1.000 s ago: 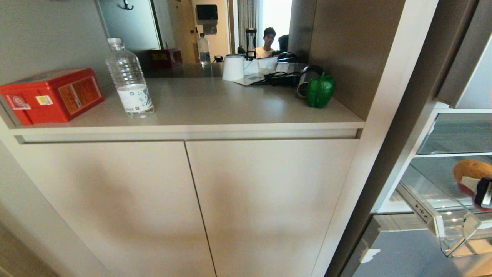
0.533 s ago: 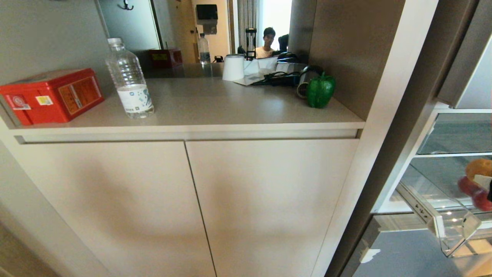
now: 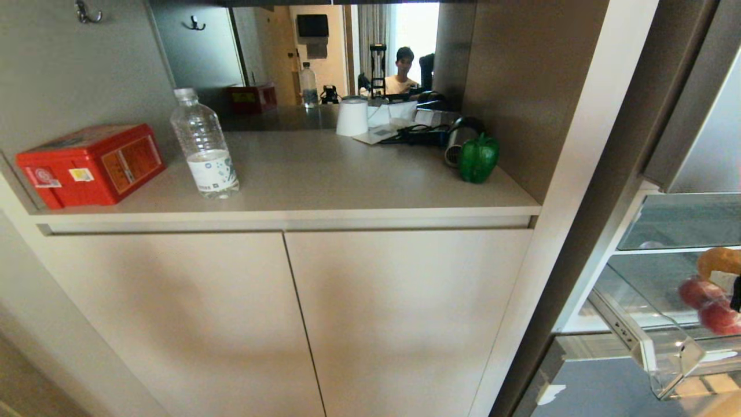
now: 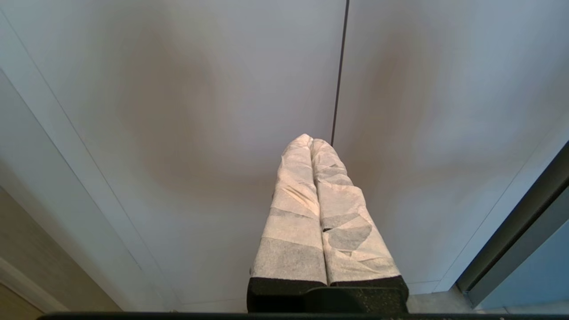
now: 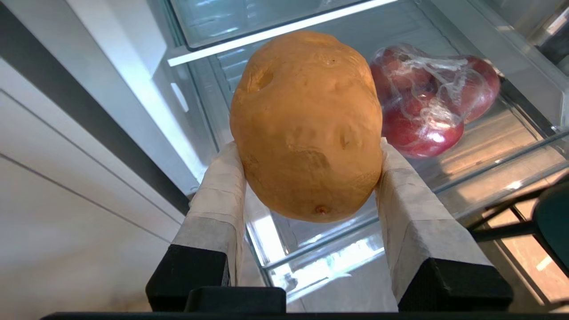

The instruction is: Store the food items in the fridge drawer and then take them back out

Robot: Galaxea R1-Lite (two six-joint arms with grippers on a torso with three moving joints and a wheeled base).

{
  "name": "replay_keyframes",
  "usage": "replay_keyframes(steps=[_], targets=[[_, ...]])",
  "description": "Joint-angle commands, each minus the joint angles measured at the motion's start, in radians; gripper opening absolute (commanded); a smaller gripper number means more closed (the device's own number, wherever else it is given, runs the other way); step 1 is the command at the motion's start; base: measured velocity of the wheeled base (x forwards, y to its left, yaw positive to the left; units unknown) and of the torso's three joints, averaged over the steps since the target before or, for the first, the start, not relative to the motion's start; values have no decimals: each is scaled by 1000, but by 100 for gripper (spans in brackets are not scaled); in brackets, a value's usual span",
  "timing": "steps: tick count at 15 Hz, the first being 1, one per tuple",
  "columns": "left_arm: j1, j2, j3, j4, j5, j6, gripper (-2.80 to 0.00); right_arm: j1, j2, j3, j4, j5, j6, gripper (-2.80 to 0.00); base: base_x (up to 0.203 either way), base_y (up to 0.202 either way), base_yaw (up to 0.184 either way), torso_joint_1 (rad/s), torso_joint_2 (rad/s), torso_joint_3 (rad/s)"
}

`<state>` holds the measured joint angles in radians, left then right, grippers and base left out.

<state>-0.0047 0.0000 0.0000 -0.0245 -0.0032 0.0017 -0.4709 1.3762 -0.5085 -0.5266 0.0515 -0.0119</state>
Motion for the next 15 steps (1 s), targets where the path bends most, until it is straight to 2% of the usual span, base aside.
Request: replay_keyframes(steps=[1, 15], targets=[[0, 0, 11, 0, 0, 0, -280, 0, 18, 6, -3, 1, 0, -280, 0, 0, 0, 135, -325, -178], [0, 0, 11, 0, 0, 0, -280, -41, 244, 26, -62, 1, 0, -280, 0, 0, 0, 141, -312, -174]])
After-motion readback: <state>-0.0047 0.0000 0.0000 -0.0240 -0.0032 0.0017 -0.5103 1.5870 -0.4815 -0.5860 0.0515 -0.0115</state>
